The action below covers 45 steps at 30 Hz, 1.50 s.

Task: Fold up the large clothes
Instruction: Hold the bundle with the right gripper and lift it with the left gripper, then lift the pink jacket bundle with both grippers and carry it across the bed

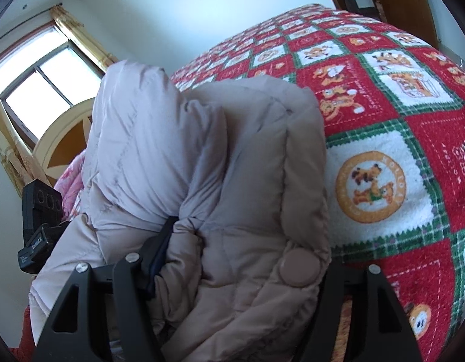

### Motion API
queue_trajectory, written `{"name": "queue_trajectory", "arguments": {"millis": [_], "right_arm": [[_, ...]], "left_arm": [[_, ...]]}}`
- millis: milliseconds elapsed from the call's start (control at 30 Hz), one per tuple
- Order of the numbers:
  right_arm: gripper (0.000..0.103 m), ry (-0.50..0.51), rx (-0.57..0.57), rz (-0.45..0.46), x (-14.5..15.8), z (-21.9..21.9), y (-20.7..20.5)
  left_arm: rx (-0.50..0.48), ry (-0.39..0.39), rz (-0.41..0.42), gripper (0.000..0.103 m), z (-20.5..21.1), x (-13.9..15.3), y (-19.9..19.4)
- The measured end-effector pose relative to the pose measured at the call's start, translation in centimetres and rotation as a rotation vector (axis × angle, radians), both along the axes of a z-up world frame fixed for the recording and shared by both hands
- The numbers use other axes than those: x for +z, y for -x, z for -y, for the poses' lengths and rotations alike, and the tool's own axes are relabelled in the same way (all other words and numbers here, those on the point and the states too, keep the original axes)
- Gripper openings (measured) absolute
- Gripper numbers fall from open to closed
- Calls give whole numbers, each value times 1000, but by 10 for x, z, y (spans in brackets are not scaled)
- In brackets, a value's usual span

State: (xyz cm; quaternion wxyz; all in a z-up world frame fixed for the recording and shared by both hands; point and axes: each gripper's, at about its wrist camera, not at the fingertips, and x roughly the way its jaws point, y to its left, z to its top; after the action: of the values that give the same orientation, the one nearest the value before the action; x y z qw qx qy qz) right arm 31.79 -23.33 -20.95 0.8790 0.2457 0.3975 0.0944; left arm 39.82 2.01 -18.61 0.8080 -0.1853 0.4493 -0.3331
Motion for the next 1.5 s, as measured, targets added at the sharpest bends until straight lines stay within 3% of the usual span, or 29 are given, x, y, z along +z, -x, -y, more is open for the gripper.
{"name": "queue_trajectory", "arguments": {"millis": [67,167,267,333,400,467,567,933,1100,1333,1500], "right_arm": [[65,-10,50,-5,2,-5,1],[67,-86,37,5,-6,3,0],[69,-83,6,20,-8,3,-1],[69,-84,-5,24,-8,3,-1],[70,-76,1,14,-7,0,-2],[63,-65,21,-6,-4,-4,-2],[55,-84,31,-21,-1,-12,-1],[50,-151,-4,4,-2,-21,45],[50,-176,-23,13,-6,-13,43],[50,-161,-34,14,-9,-13,47],[44,-102,-12,16,5,-22,56]], "left_arm": [[-26,30,41,77,-5,2,7],[-14,54,28,77,-10,-3,3],[16,-10,31,91,-1,-1,0],[25,-4,8,93,0,-5,-5],[27,-4,22,85,0,-4,-3],[31,-39,82,74,2,3,11],[60,-92,132,68,10,15,30],[50,-150,143,68,5,21,58],[66,-145,151,72,4,16,61],[86,-145,140,73,5,15,66],[82,-124,166,68,3,23,75]]}}
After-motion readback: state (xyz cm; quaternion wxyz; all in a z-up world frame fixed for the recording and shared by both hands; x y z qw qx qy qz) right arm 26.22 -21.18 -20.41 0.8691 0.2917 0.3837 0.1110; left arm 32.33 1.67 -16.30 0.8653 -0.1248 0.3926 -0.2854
